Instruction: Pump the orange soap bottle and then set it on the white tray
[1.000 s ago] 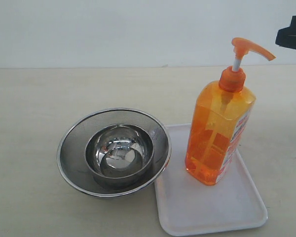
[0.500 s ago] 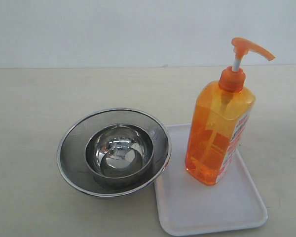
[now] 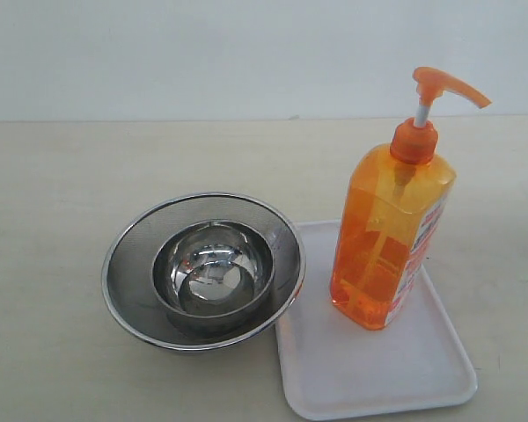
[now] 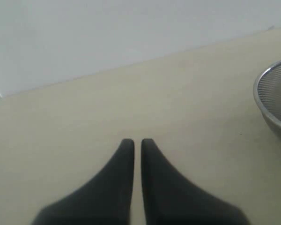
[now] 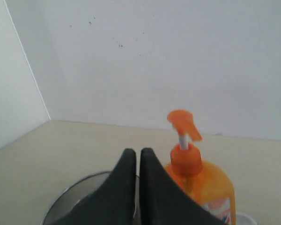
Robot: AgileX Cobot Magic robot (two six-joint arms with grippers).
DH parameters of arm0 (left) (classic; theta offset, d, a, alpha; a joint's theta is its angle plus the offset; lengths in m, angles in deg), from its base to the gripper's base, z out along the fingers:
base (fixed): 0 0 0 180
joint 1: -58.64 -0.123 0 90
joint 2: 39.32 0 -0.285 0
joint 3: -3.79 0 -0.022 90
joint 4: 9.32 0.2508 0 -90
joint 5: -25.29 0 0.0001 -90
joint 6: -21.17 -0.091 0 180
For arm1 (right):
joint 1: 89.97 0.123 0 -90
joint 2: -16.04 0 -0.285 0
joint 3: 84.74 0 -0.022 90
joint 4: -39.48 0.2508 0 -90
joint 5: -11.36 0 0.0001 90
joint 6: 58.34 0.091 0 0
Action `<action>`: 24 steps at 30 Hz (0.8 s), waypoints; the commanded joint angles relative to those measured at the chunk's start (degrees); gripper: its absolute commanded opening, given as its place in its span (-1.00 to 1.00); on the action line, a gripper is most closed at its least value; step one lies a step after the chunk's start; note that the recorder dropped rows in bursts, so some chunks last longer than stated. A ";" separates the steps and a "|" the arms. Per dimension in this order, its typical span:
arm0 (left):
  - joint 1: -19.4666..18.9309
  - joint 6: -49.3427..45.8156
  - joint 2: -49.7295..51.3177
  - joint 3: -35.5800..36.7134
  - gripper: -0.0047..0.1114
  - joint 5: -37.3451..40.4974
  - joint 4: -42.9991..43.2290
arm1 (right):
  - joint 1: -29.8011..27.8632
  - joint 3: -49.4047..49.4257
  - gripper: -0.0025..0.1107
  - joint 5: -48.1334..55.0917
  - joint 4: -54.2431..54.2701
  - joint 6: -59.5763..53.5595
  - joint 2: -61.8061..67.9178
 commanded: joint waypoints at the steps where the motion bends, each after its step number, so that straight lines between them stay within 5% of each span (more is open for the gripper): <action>1: -0.17 0.50 -0.19 0.20 -0.84 -0.84 -0.62 | 0.08 7.64 -0.96 1.99 0.14 -0.91 -3.49; 10: -0.17 0.50 -0.19 0.20 -0.84 -0.84 -0.62 | 0.08 16.01 -0.96 2.54 0.41 -2.78 -13.39; 24: -0.17 0.50 -0.19 0.20 -0.84 -0.84 -0.62 | 0.08 13.36 -0.96 4.44 4.90 -3.03 -14.23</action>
